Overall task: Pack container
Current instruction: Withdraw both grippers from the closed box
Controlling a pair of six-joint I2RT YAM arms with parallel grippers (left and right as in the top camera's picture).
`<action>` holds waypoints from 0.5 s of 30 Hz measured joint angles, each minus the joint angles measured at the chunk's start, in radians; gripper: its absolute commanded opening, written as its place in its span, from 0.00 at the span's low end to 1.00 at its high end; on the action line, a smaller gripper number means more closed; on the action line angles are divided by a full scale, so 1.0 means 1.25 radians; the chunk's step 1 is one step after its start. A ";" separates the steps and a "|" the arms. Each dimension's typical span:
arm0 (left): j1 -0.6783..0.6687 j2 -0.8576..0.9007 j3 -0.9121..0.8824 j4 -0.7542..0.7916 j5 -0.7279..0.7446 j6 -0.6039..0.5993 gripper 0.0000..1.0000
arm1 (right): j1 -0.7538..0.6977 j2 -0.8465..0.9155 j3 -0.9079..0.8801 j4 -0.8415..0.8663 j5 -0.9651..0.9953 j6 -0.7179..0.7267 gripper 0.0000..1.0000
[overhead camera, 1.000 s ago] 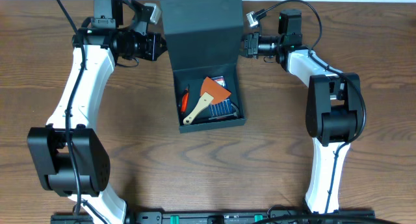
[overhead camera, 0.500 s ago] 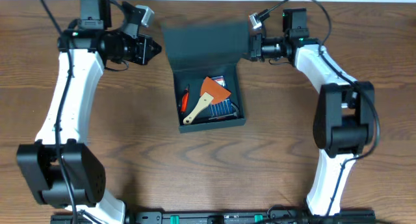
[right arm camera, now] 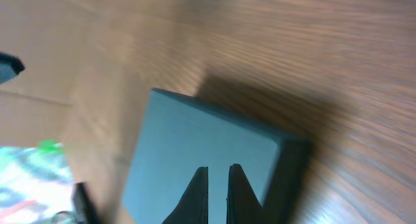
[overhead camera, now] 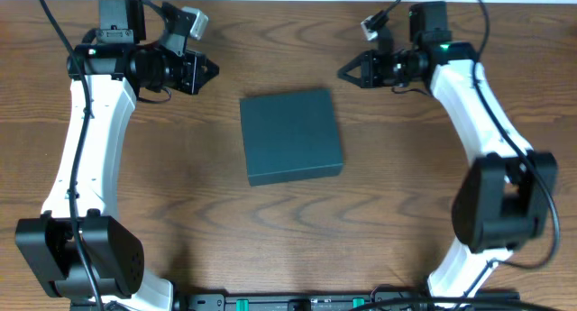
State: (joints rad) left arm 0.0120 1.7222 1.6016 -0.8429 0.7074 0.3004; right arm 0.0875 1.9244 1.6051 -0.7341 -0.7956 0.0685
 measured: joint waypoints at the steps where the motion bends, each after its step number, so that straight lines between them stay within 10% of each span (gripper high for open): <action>1: 0.000 0.000 0.000 -0.012 0.000 0.002 0.06 | 0.000 -0.023 0.000 -0.017 0.031 -0.002 0.02; 15: -0.001 -0.015 -0.003 -0.170 -0.007 0.012 0.06 | 0.110 -0.348 -0.017 -0.270 0.435 0.040 0.01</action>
State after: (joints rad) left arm 0.0113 1.7035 1.5978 -1.0550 0.6987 0.3153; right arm 0.2253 1.4895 1.5833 -1.0714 -0.2520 0.1181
